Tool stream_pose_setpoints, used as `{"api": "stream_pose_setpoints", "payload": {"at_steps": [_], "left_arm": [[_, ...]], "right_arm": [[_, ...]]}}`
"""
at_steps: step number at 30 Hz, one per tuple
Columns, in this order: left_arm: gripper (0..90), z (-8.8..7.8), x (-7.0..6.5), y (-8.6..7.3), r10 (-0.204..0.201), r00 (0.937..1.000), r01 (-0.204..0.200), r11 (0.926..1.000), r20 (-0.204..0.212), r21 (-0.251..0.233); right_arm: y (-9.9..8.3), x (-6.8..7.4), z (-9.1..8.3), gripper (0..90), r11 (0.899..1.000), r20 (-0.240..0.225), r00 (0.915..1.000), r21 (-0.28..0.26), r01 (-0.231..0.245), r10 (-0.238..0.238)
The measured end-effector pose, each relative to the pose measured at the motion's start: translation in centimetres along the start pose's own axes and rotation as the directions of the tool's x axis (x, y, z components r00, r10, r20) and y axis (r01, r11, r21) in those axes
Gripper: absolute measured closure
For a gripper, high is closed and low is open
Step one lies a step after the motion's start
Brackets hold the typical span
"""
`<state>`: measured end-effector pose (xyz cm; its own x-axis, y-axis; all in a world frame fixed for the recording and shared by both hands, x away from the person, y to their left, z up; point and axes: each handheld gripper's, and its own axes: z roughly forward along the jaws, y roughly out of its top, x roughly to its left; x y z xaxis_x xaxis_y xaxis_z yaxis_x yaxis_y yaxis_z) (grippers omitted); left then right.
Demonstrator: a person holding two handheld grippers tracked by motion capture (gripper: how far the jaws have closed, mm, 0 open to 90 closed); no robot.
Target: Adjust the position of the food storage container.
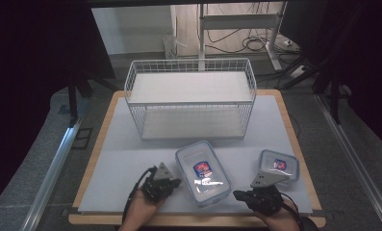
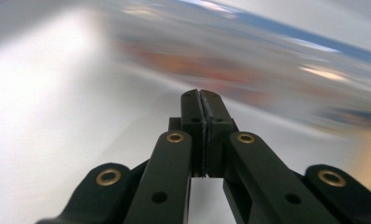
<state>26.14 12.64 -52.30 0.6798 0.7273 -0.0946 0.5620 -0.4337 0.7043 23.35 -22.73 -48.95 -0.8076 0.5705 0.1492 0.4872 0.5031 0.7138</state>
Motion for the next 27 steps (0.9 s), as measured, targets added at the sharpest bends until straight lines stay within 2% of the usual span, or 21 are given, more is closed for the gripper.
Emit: {"api": "stream_pose_setpoints", "payload": {"at_steps": [1,2,3,4,5,6,8,9,11,12,15,16,17,18,19,23,25,27], "left_arm": [[89.4,0.0,1.1,0.2,-0.032,0.9993,0.032,0.9994,-0.017,-0.014],[89.4,0.1,2.1,0.5,-0.041,0.9985,0.040,0.9990,-0.037,-0.023],[88.8,0.1,2.1,0.5,-0.041,0.9985,0.040,0.9990,-0.037,-0.023],[88.1,0.5,3.8,1.2,-0.040,0.9971,0.039,0.9989,-0.065,-0.028],[87.7,1.1,4.9,1.7,-0.054,0.9969,0.052,0.9979,-0.057,-0.039],[87.4,1.6,5.5,2.0,-0.059,0.9970,0.056,0.9972,-0.050,-0.050],[87.0,3.1,6.7,3.0,-0.046,0.9989,0.046,0.9978,-0.005,-0.048],[86.7,3.7,6.9,3.3,-0.038,0.9992,0.039,0.9979,0.014,-0.051],[86.3,4.2,7.0,3.5,-0.035,0.9990,0.036,0.9980,0.029,-0.052],[87.5,5.1,7.0,3.8,-0.038,0.9965,0.043,0.9969,0.075,-0.066],[89.7,5.2,6.8,3.7,-0.042,0.9968,0.046,0.9973,0.069,-0.057],[89.7,4.8,6.9,3.6,-0.050,0.9954,0.055,0.9965,0.081,-0.062],[89.8,4.7,6.9,3.6,-0.053,0.9948,0.058,0.9962,0.087,-0.064],[89.8,4.6,6.7,3.6,-0.055,0.9951,0.060,0.9962,0.083,-0.063],[89.8,4.5,6.6,3.6,-0.055,0.9952,0.060,0.9962,0.081,-0.063],[89.9,4.3,6.1,3.5,-0.058,0.9912,0.066,0.9957,0.119,-0.064],[89.9,4.0,5.5,3.5,-0.058,0.9942,0.063,0.9967,0.091,-0.052],[90.0,3.9,5.4,3.5,-0.057,0.9947,0.061,0.9970,0.085,-0.046]], "right_arm": [[0.0,0.1,0.2,88.9,1.000,-0.008,1.0000,0.005,0.005,-0.005],[0.1,0.3,0.4,88.9,1.000,-0.019,0.9998,0.010,0.010,-0.010],[0.1,0.6,0.6,88.9,1.000,-0.034,0.9993,0.015,0.015,-0.015],[0.1,0.8,0.9,88.7,0.999,-0.041,0.9988,0.026,0.028,-0.027],[0.1,1.0,1.2,88.7,0.999,-0.046,0.9982,0.031,0.041,-0.040],[0.1,1.3,1.5,88.7,0.998,-0.065,0.9968,0.035,0.049,-0.047],[0.1,1.8,2.0,88.7,0.997,-0.085,0.9947,0.044,0.061,-0.057],[0.2,2.0,2.2,88.7,0.996,-0.081,0.9942,0.045,0.074,-0.071],[0.3,2.0,2.4,89.4,0.996,-0.077,0.9939,0.040,0.081,-0.078],[0.3,1.9,2.4,89.5,0.996,-0.081,0.9939,0.041,0.078,-0.075],[0.3,1.7,2.4,89.5,0.997,-0.090,0.9939,0.038,0.067,-0.063],[0.1,1.4,2.2,89.6,0.997,-0.078,0.9951,0.040,0.064,-0.061],[0.1,1.3,2.1,89.5,0.998,-0.040,0.9975,0.037,0.059,-0.058],[0.1,1.1,2.0,89.6,0.997,-0.023,0.9979,0.041,0.061,-0.060],[0.1,0.7,1.9,89.6,0.998,-0.034,0.9981,0.037,0.053,-0.051],[-0.1,0.3,1.8,89.6,0.998,-0.007,0.9990,0.051,0.044,-0.043],[-0.1,0.3,1.9,89.6,0.997,0.020,0.9986,0.066,0.048,-0.050],[-0.1,0.2,2.0,89.6,0.996,0.031,0.9982,0.074,0.048,-0.050]]}}
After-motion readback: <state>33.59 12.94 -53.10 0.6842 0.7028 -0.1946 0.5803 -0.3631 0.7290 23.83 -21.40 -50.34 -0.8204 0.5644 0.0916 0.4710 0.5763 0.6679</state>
